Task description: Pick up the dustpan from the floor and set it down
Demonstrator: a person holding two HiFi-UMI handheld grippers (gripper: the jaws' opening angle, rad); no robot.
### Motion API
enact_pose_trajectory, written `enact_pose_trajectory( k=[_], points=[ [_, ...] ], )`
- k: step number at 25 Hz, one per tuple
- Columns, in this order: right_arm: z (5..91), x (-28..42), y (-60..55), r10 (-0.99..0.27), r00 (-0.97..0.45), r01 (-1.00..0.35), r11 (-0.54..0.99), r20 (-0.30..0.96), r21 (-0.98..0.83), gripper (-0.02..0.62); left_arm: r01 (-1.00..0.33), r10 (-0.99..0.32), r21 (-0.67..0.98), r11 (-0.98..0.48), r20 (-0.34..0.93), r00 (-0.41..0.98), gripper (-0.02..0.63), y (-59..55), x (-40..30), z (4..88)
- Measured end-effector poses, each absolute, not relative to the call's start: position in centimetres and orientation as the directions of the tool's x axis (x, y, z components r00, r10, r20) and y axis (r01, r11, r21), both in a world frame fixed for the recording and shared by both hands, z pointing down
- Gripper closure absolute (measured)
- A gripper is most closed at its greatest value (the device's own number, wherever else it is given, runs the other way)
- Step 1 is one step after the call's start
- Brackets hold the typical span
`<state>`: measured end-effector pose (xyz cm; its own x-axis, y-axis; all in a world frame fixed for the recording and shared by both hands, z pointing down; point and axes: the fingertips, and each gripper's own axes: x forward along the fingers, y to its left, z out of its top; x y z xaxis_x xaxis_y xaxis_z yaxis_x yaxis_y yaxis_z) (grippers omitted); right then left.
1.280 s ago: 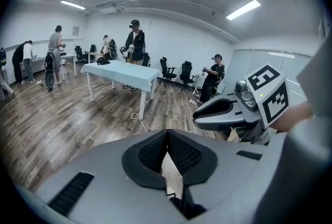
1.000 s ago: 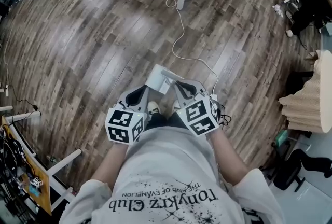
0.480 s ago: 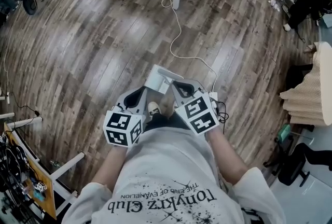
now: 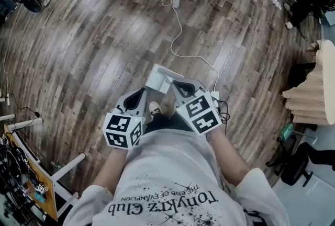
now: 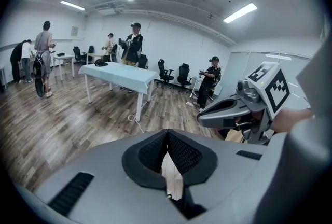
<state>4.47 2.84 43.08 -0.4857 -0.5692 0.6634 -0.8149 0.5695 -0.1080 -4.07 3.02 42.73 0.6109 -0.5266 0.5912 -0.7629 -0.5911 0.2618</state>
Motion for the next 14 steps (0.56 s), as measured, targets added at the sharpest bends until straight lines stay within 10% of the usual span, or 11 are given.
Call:
enact_pose_trajectory(
  k=[14],
  points=[
    [43.02, 4.7, 2.46, -0.561, -0.493, -0.812, 0.572, 0.665, -0.12, 0.571, -0.769, -0.534, 0.268, -0.581, 0.587, 0.608, 0.583, 2.49, -4.13, 42.75]
  ],
)
